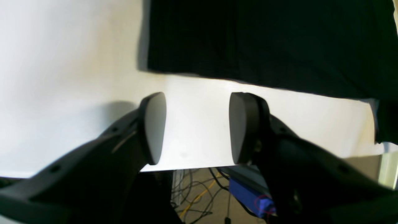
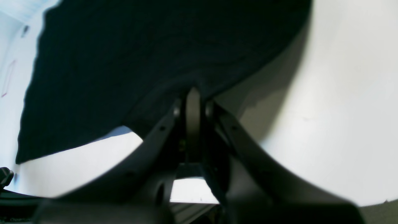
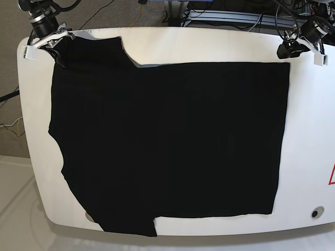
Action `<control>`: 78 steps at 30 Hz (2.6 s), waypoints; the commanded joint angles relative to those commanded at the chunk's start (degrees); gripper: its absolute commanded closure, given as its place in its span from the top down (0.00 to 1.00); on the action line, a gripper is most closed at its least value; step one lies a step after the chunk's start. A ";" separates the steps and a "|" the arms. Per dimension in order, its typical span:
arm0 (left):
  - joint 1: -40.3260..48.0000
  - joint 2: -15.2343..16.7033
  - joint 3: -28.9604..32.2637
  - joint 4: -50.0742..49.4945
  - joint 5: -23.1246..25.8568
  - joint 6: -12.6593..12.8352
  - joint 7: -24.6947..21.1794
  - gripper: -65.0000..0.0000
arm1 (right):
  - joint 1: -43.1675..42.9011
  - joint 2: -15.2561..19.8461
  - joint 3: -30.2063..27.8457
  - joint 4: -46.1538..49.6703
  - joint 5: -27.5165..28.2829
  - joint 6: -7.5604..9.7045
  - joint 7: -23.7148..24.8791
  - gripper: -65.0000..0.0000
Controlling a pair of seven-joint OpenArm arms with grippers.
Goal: Fold the T-shirt properly
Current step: 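Open the left gripper and reposition it along the shirt's shoulder edge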
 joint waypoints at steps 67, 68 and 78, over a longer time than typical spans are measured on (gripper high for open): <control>-4.61 2.32 0.60 -5.07 5.13 0.00 -3.12 0.45 | 0.92 -0.29 0.09 0.81 -2.38 1.46 -0.07 0.00; -4.57 2.39 0.59 -4.85 5.12 0.00 -3.07 0.45 | 0.90 -0.29 0.10 0.80 -2.36 1.48 -0.07 0.00; -3.40 4.00 0.53 0.94 6.05 0.00 -2.23 0.44 | 0.77 -0.21 0.05 0.46 -2.38 2.05 -0.29 0.00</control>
